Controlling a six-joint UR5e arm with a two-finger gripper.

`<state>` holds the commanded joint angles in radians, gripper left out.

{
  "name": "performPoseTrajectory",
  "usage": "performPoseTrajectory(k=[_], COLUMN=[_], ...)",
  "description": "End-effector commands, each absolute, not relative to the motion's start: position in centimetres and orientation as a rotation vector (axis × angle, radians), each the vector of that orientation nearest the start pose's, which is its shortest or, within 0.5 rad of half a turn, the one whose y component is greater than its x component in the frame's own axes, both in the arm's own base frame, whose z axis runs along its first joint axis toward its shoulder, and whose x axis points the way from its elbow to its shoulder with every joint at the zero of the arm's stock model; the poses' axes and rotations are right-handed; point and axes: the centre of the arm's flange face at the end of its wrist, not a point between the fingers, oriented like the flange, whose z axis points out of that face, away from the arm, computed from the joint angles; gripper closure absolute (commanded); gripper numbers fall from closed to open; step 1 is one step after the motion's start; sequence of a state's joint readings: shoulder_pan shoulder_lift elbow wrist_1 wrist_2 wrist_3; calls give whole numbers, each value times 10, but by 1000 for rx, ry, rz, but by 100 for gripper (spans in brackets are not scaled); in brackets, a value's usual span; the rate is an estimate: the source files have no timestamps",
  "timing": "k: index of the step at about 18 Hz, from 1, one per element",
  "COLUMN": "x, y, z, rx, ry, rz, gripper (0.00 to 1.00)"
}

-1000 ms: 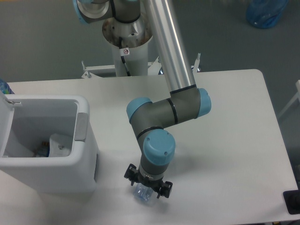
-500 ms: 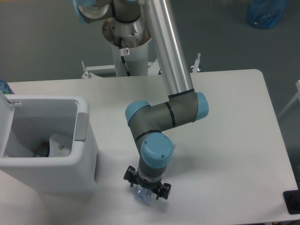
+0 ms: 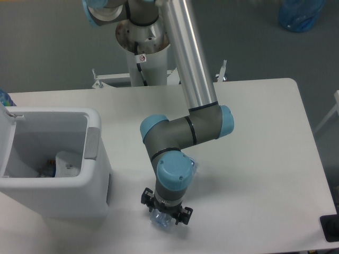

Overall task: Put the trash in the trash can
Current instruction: 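Lower the gripper around the bottle and close on it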

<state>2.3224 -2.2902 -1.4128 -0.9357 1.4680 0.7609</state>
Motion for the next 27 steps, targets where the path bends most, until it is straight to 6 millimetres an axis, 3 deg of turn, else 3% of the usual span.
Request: performPoseTrajectory(k=[2,9,21,24,27], x=[-386,-386,-387,-390,-390], y=[623,623,624,624,623], z=[181,182,192,198,201], rx=[-3021,-3019,-3008,-3000,-2998], ry=[19,19,39,40,40], rz=[-35,-33,-16,-4,-1], gripper=[19,29,33,42,43])
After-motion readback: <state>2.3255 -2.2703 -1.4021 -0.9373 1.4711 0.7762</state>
